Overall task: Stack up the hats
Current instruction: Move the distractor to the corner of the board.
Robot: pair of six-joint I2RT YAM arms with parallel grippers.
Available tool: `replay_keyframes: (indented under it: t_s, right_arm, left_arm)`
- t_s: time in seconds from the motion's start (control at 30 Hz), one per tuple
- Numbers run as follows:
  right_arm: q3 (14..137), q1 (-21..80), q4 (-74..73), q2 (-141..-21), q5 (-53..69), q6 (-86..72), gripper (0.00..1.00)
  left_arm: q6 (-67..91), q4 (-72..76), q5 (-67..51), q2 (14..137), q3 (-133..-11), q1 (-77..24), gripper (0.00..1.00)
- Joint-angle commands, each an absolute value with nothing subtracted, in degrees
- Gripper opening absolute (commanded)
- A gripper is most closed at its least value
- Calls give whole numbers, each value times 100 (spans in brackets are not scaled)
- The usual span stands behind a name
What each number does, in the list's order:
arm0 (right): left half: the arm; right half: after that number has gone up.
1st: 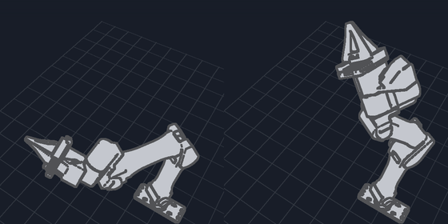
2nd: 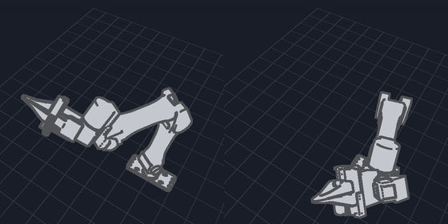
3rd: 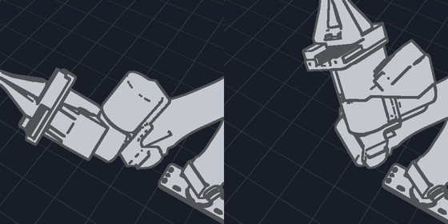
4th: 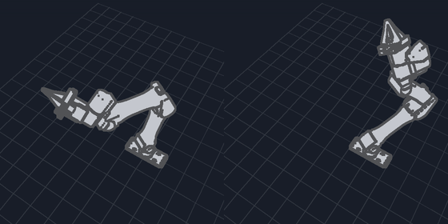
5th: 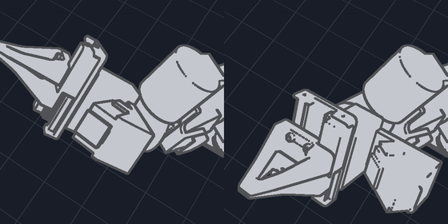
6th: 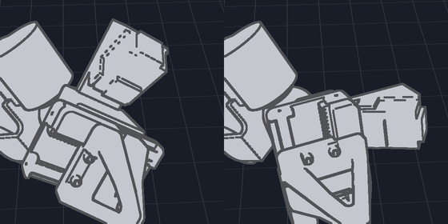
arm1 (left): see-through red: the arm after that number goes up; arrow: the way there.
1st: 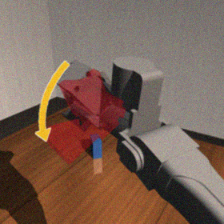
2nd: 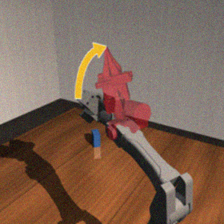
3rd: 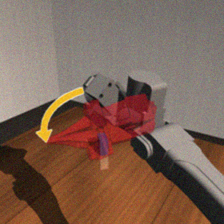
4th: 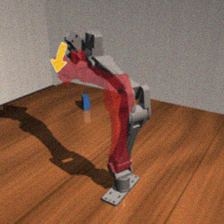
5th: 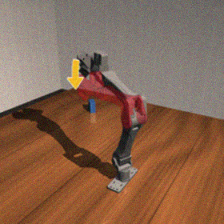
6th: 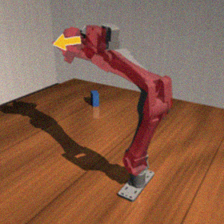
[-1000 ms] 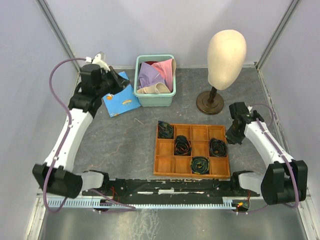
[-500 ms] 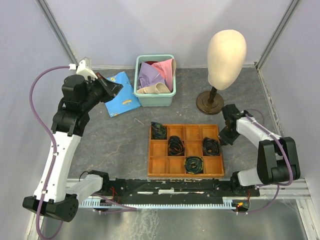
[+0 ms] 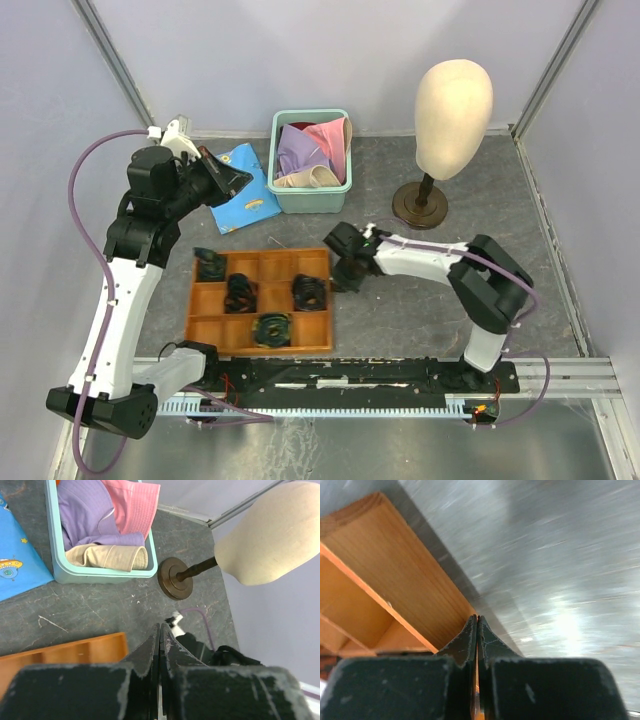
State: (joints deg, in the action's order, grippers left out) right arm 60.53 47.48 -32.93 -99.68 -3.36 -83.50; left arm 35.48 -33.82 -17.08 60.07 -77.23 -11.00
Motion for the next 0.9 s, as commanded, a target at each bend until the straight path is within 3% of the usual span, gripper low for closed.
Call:
replay_keyframes:
  t_s: [0.0,0.37,0.57,0.87]
  right_arm:
    - [6520,5229,-1905,-10288,2,-9089,0]
    - [6131,5592,-3219,-9338,174,-7544,0]
    - [6374,6321,-2269,-10068,614,-7572,0]
    - [7167,6560,-1856,-10999,879,-7222,0]
  left_arm:
    - [3567,-3501,-1951,5906,-7924,-1114,3]
    - [3626,-3472,-2040,5714,-7618,-1109,3]
    - [3673,-3515,-2117,5796,-7862,-1123,3]
    - [3686,-3723,-2130,5755,-8106,-1133,3]
